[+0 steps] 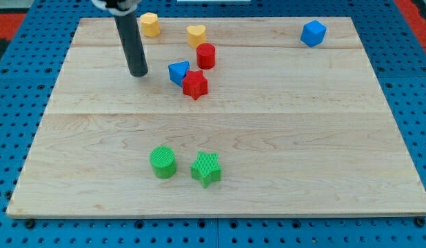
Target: Move the blue triangle to the left of the blue cube
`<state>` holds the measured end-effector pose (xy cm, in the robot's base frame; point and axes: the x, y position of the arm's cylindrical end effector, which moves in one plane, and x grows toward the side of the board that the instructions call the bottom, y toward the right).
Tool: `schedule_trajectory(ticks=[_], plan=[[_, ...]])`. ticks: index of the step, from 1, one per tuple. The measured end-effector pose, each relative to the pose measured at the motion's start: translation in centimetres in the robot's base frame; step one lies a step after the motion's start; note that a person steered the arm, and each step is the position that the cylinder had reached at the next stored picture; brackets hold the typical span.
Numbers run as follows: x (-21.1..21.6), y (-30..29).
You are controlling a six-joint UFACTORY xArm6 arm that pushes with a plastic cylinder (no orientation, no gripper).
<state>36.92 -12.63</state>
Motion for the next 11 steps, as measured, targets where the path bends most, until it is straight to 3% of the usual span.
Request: schedule_trajectory(ticks=[1,2,5,8,9,10,11], plan=[[-0.1,5.9],[-3.2,12.2],[-4.8,8.4],[-8.8,30.2],[-7.8,25.5],[-11.1,17.6],[-15.2,15.0]])
